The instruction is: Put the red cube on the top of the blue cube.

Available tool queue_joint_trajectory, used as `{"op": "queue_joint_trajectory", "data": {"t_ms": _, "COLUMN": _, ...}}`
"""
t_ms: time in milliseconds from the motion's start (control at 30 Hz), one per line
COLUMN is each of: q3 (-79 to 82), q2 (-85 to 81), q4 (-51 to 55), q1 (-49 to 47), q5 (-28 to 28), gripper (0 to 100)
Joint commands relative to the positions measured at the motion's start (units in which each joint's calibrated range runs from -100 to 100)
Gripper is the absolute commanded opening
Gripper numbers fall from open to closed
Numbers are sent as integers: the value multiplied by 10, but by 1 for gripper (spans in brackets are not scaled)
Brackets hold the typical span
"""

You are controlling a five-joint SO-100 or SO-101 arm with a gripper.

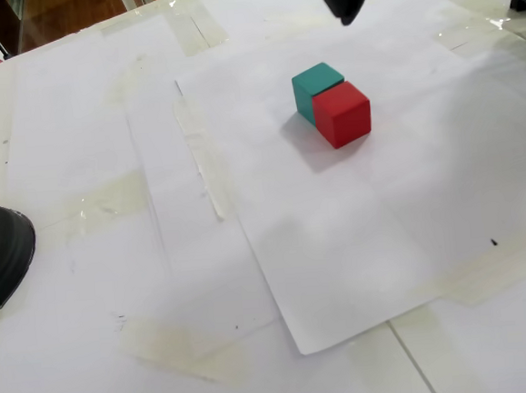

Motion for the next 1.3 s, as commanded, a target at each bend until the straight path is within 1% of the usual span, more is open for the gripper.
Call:
{"op": "queue_joint_trajectory", "data": {"t_ms": 0, "q3": 27, "q2": -13, "q4": -23, "q1": 22, "q5": 5, "gripper": 0}}
{"op": "queue_joint_trajectory", "data": {"t_ms": 367, "q3": 55, "q2": 3, "q4": -39, "q1": 21, "q5": 5, "gripper": 1}}
{"op": "queue_joint_trajectory", "data": {"t_ms": 467, "q3": 65, "q2": 6, "q4": -42, "q1": 20, "q5": 5, "gripper": 9}}
{"op": "queue_joint_trajectory", "data": {"t_ms": 700, "q3": 87, "q2": 11, "q4": -44, "q1": 17, "q5": 5, "gripper": 19}}
{"op": "queue_joint_trajectory", "data": {"t_ms": 800, "q3": 99, "q2": 17, "q4": -47, "q1": 14, "q5": 3, "gripper": 20}}
{"op": "queue_joint_trajectory", "data": {"t_ms": 867, "q3": 113, "q2": 23, "q4": -57, "q1": 11, "q5": 4, "gripper": 22}}
{"op": "queue_joint_trajectory", "data": {"t_ms": 1033, "q3": 141, "q2": 35, "q4": -82, "q1": 6, "q5": -1, "gripper": 24}}
{"op": "queue_joint_trajectory", "data": {"t_ms": 1167, "q3": 148, "q2": 45, "q4": -87, "q1": 8, "q5": -6, "gripper": 30}}
{"op": "queue_joint_trajectory", "data": {"t_ms": 1267, "q3": 148, "q2": 51, "q4": -91, "q1": 11, "q5": -8, "gripper": 30}}
